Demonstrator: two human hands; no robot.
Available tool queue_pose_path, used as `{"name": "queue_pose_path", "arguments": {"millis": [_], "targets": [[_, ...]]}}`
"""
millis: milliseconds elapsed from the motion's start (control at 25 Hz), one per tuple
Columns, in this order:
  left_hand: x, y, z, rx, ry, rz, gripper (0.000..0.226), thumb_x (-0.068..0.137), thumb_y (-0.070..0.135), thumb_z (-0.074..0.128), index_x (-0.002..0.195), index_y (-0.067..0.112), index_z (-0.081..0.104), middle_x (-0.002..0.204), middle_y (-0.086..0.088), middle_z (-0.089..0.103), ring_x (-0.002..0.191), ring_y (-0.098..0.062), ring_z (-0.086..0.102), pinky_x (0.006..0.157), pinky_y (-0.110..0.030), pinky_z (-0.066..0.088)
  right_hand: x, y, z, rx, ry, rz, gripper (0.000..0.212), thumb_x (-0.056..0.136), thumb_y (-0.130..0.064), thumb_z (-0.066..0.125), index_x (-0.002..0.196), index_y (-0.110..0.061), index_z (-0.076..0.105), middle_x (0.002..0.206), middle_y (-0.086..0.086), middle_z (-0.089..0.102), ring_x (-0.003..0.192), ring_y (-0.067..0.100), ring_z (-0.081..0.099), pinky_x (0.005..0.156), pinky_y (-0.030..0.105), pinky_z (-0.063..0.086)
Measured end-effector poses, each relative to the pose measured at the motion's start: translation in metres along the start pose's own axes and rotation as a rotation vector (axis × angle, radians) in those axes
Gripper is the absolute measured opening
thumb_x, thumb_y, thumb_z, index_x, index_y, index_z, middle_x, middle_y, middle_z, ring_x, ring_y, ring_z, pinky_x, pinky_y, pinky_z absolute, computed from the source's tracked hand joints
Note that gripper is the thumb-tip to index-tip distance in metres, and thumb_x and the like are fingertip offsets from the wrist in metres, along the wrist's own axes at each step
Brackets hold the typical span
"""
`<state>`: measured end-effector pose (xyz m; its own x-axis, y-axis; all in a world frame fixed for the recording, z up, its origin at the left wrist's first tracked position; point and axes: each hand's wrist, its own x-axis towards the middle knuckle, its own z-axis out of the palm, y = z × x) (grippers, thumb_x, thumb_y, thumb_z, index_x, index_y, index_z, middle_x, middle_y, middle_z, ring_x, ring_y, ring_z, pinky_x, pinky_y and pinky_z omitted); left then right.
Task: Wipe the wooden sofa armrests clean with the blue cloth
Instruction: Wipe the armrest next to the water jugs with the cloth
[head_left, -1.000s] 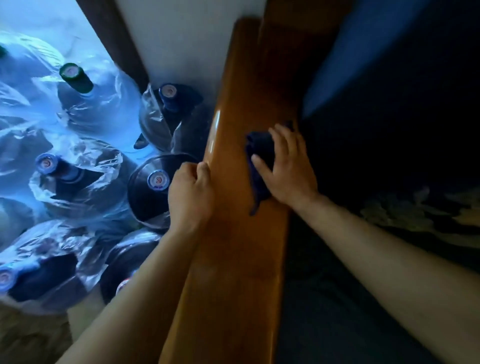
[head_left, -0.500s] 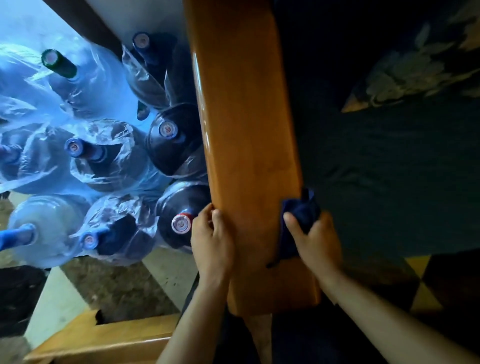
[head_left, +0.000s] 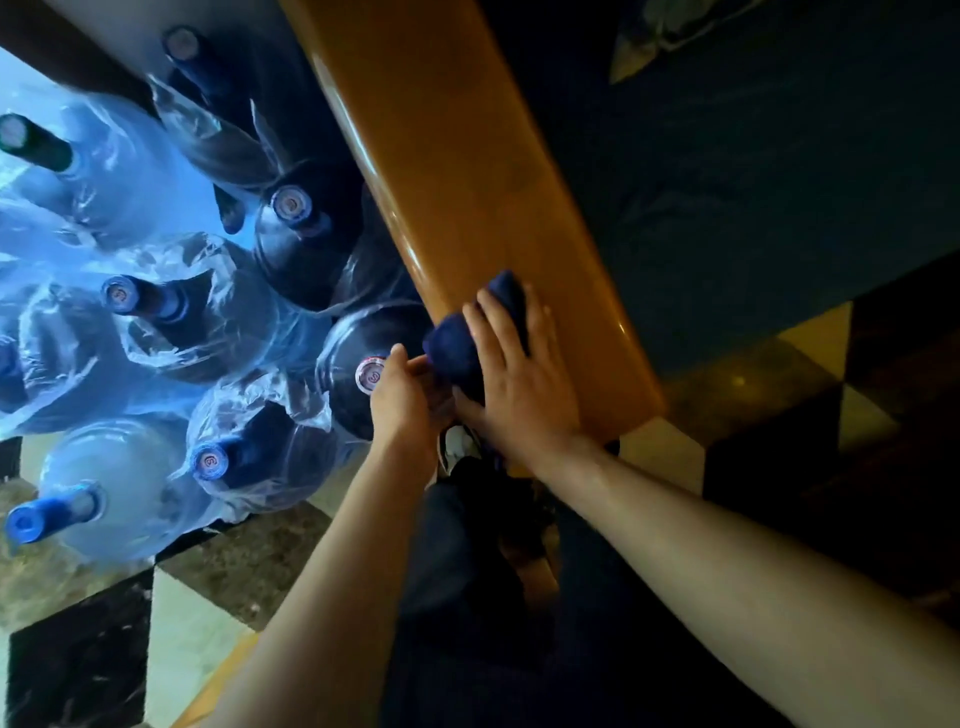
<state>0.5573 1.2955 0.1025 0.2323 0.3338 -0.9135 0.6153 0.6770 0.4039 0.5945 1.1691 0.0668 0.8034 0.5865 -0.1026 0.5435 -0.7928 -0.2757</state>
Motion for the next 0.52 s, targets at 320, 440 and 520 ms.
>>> {"name": "queue_pose_path", "arguments": {"millis": [320,440,520], "targets": [[-0.066,-0.079,0.022,0.497,-0.006,-0.106,0.025,0.098,0.029,0.044,0.100,0.011,0.062,0.100,-0.017,0.067,0.089,-0.034,0.067,0.072,-0.043,0.057,-0.162,0.080,-0.027,0.443,-0.034,0.612,0.075,0.090,-0.003,0.064,0.155,-0.020,0.033,0.162,0.006,0.034,0.148,0.023,0.037,0.110,0.015,0.034],[-0.102,-0.111,0.060,0.569,-0.077,-0.291,0.042,0.105,0.042,0.042,0.121,0.007,0.058,0.103,-0.017,0.067,0.094,-0.036,0.066,0.084,-0.050,0.054,-0.152,0.128,-0.051,1.001,0.029,1.224,0.047,0.094,-0.004,0.064,0.138,-0.013,0.053,0.135,0.013,0.061,0.123,0.029,0.060,0.090,0.028,0.049],[-0.128,-0.124,0.098,0.625,-0.175,-0.271,0.045,0.105,0.044,0.044,0.123,0.006,0.059,0.104,-0.018,0.069,0.092,-0.034,0.067,0.085,-0.049,0.054,-0.156,0.150,-0.077,1.249,0.144,1.338,0.033,0.088,-0.001,0.068,0.119,-0.013,0.062,0.112,0.011,0.070,0.097,0.026,0.069,0.069,0.027,0.051]]}}
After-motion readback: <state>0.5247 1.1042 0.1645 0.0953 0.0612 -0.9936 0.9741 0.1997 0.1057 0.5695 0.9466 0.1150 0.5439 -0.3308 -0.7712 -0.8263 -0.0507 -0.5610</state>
